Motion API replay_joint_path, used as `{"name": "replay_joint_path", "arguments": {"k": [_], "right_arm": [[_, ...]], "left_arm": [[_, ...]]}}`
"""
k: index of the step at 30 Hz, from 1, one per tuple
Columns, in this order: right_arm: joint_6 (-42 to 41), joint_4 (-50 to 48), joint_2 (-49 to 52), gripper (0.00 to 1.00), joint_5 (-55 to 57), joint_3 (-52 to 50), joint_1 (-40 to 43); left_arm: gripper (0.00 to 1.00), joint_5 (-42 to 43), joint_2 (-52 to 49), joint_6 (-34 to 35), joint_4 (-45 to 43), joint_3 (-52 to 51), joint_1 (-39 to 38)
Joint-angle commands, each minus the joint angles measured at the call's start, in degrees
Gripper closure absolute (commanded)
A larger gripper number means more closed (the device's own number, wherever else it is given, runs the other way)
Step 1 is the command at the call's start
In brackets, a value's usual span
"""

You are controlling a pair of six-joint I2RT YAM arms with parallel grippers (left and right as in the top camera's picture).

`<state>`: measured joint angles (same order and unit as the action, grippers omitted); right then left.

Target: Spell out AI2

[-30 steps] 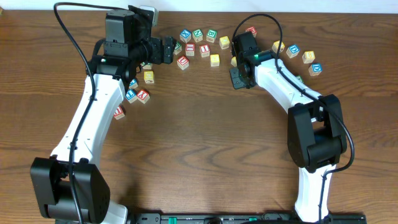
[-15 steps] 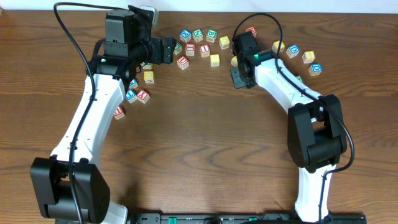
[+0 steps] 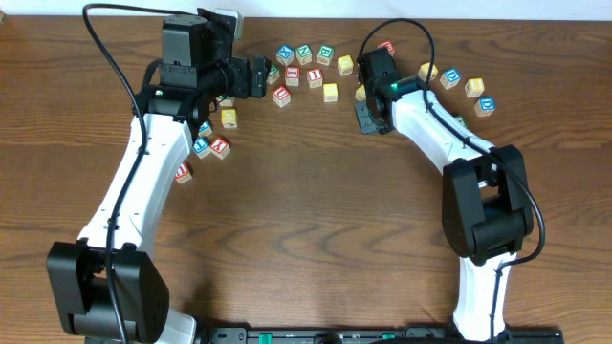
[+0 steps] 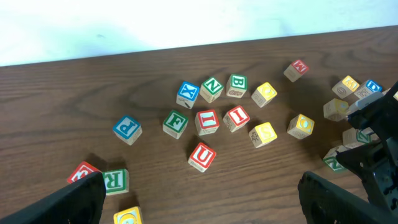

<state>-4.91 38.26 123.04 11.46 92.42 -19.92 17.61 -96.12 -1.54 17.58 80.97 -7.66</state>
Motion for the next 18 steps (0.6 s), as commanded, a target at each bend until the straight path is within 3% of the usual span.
{"name": "replay_joint_path", "arguments": {"k": [1,13,18], "right_arm": [[0.7,0.3,-0.9,0.99,1.0,0.9,0.4],[0.1,-0.5,-0.9,0.99,-2.3,-3.3,1.1],[3.6,0.5,-0.9,0.99,-5.2,-3.4,0.7]], "left_arm": [[0.02,-0.8,0.5,-0.6,0.0,1.0,0.0],[0.02,-0.8,0.5,-0.6,0.0,1.0,0.0],[0.02,-0.8,0.5,-0.6,0.0,1.0,0.0]]}}
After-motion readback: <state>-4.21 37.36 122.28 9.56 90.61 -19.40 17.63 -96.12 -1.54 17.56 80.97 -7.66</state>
